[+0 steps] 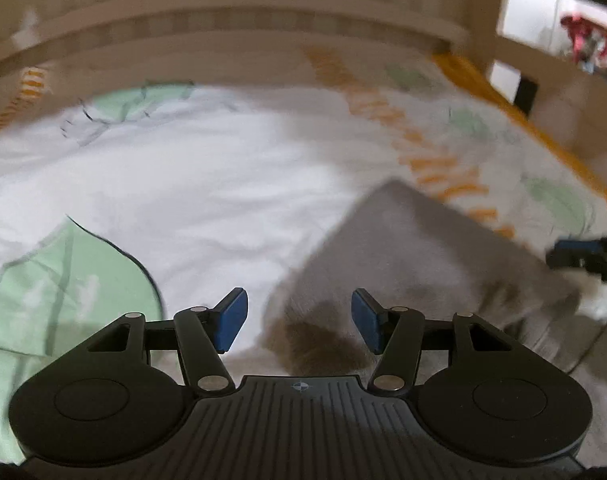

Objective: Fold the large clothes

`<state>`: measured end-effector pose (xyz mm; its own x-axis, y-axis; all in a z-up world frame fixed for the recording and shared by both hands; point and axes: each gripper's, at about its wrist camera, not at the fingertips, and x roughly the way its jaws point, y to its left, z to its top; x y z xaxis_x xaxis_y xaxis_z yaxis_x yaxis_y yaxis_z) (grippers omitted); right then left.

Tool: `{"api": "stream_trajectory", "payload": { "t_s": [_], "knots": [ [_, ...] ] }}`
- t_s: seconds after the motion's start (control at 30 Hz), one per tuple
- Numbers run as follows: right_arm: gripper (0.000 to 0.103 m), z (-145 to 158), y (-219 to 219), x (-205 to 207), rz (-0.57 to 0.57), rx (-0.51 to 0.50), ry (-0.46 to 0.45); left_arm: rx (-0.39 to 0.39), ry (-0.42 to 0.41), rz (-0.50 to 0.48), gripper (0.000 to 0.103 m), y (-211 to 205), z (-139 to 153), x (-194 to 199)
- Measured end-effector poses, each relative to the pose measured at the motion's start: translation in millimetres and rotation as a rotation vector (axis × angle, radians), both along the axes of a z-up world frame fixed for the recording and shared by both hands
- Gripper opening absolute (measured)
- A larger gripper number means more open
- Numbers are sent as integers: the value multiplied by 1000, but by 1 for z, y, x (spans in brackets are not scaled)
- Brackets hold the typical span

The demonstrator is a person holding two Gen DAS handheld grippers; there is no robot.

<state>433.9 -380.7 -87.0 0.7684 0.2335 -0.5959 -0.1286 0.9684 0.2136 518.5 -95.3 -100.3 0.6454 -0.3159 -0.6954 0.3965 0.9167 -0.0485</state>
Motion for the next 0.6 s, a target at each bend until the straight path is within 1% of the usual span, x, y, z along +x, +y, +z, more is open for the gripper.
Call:
{"api": "stream_trajectory", "payload": {
  "t_s": [0.03,0.07,0.1,0.13,0.17,0.2,0.23,0.3,0.33,0.37,0.4,0.43,0.47,0.53,0.6],
  "knots": [
    [57,-5,3,4,-1,-25,5,37,22,-9,57,-4,-12,2],
    [53,-12,6,7,-5,-62,23,80,41,-13,59,-5,-25,3],
    [44,-21,5,10,-16,-92,60,89,33,-2,61,-2,-33,1],
    [40,-31,3,12,-32,-125,115,55,26,19,64,6,-35,-1],
    [38,-40,-1,11,-41,-138,131,32,45,33,64,11,-35,0],
    [38,-41,-7,7,-42,-113,109,26,61,35,64,15,-32,2],
    [38,-40,-11,6,-56,-99,113,45,71,22,64,17,-28,3],
    [39,-33,-14,5,-56,-117,120,68,74,6,63,19,-15,5],
    [40,-28,-13,4,-48,-132,112,56,61,2,62,22,-6,6],
    [43,-21,-14,3,-36,-137,92,33,42,7,62,24,4,6],
    [47,-15,-13,3,-22,-126,72,10,27,14,62,26,10,10],
    [47,-8,-15,4,-6,-105,48,-10,21,15,62,25,16,16],
    [48,-3,-14,6,7,-88,35,-21,25,5,62,21,20,24],
    [50,5,-9,18,38,-80,20,-8,33,-36,62,7,21,37],
    [56,6,1,32,68,-93,20,11,39,-84,62,-7,18,45]
  ]
}}
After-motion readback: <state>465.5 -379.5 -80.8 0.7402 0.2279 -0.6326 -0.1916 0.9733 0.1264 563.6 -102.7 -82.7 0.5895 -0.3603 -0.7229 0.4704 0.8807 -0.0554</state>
